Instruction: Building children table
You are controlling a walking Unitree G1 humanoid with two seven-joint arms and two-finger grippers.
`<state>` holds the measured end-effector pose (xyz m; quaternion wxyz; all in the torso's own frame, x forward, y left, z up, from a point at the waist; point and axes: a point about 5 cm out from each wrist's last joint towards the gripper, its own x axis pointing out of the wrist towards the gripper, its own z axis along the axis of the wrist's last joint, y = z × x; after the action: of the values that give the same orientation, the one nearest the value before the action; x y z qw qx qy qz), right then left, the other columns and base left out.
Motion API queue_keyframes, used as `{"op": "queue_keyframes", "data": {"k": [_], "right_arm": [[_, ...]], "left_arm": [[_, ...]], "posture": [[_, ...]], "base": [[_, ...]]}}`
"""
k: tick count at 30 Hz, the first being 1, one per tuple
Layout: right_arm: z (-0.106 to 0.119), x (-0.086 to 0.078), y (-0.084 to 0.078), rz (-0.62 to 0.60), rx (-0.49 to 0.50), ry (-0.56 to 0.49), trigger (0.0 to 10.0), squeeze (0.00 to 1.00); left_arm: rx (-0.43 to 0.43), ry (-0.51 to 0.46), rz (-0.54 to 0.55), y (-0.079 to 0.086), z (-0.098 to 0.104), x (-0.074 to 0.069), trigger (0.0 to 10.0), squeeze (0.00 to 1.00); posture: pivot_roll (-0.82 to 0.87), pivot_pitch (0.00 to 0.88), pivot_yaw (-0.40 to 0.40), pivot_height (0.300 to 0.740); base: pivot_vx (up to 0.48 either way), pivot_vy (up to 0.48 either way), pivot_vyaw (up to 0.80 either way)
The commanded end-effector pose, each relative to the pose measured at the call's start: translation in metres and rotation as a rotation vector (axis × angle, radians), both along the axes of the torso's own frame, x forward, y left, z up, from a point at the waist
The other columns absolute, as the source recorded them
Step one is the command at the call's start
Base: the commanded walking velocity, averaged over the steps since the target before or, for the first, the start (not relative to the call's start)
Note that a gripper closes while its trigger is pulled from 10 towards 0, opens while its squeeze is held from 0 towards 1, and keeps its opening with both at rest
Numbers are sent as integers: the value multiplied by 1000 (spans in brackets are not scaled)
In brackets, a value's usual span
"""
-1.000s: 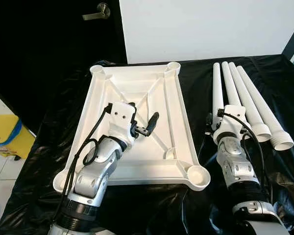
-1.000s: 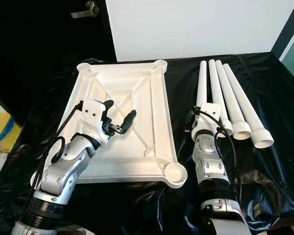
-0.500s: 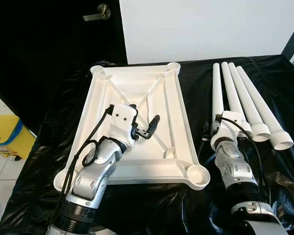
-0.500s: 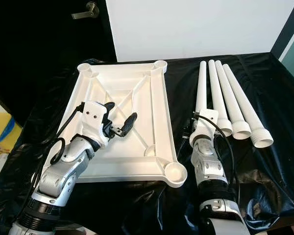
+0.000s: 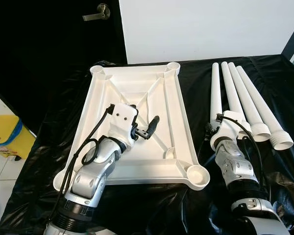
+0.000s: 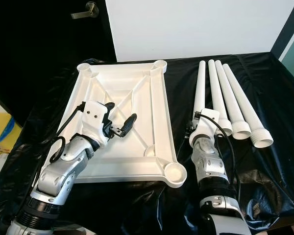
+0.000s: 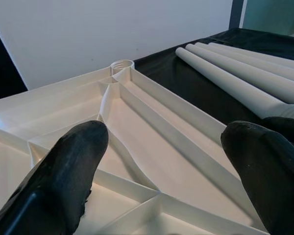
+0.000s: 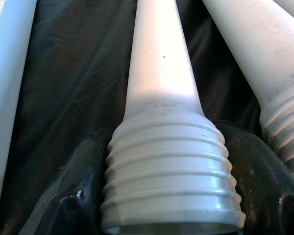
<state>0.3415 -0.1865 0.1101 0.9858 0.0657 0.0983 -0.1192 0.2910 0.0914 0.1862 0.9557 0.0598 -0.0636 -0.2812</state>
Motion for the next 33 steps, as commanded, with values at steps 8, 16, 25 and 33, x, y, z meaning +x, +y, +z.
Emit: {"op": "queue_keyframes", "data": {"k": [8,16,25,33], "right_arm": [[35,-10,14,112,-33,-319,10000,0],[47,-33,26,230,-67,-479,10000,0],[48,-49,60,519,-65,-561,10000,0],[45,-57,78,686,-70,-555,10000,0]], "left_arm": [[-55,100,-73,1,0,8,10000,0],[-127,208,-148,-4,-2,18,10000,106],[-326,294,-252,-11,16,31,10000,624],[-436,322,-337,-9,28,35,10000,0]], "posture": [[-37,72,46,740],[-43,71,45,740],[-58,64,52,740],[-57,59,51,740]], "base": [[0,0,0],[0,0,0],[0,0,0],[0,0,0]]}}
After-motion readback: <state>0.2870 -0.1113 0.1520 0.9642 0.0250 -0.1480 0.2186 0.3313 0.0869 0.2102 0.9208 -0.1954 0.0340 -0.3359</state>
